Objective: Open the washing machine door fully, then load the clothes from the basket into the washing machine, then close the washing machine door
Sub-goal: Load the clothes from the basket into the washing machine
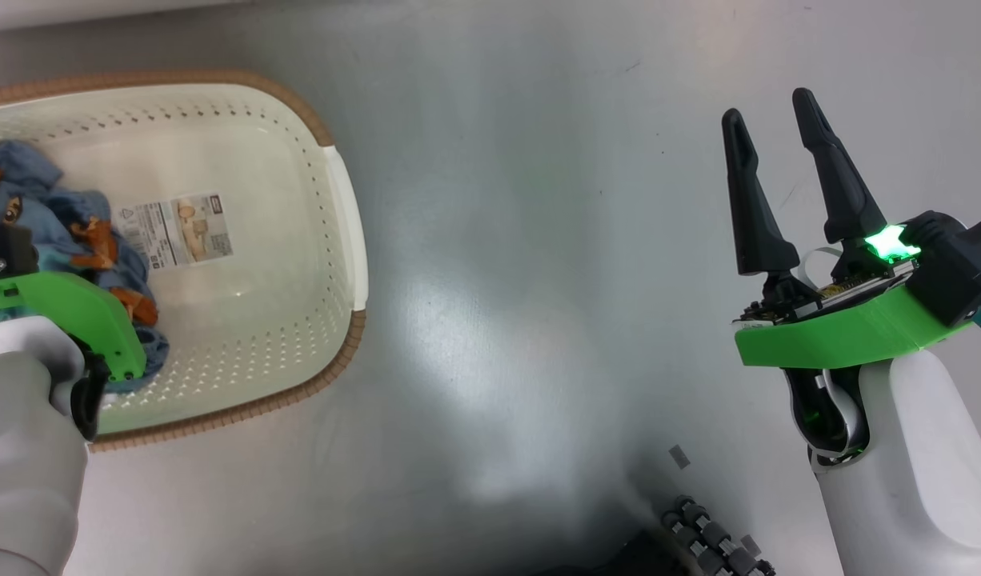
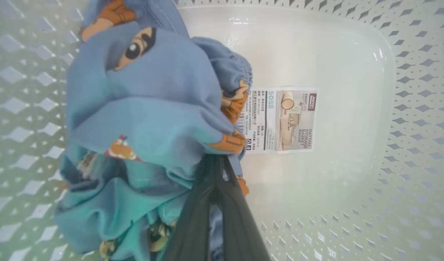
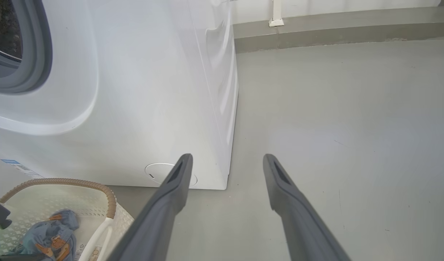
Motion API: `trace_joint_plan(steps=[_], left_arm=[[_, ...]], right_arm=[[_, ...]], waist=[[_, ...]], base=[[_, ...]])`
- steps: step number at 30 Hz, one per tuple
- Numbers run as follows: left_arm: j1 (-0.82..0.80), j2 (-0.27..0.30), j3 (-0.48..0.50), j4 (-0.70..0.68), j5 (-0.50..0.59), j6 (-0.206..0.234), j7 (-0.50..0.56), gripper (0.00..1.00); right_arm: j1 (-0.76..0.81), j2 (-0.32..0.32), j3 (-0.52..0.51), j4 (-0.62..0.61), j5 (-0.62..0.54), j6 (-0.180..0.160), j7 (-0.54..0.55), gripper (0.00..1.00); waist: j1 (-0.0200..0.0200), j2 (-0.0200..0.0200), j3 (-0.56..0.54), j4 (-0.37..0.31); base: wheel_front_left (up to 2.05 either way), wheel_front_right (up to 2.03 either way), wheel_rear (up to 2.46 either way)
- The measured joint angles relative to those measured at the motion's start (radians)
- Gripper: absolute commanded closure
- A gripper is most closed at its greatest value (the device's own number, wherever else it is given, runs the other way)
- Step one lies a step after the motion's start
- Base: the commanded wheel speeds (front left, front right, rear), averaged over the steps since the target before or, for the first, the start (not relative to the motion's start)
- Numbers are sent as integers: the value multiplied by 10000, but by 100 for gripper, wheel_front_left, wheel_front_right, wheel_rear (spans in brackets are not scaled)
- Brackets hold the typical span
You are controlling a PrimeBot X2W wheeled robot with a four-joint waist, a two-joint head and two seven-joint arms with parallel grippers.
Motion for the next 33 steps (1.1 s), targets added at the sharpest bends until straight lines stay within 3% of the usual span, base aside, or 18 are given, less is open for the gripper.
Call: trace_joint_plan(steps=[33], left_arm=[[1170, -662, -107, -236, -849, -623, -2100, 100]], right_arm=[[265, -92, 169, 500, 67, -2, 0, 0]], waist=[[0, 0, -2368, 449]], base=[[0, 0, 0]])
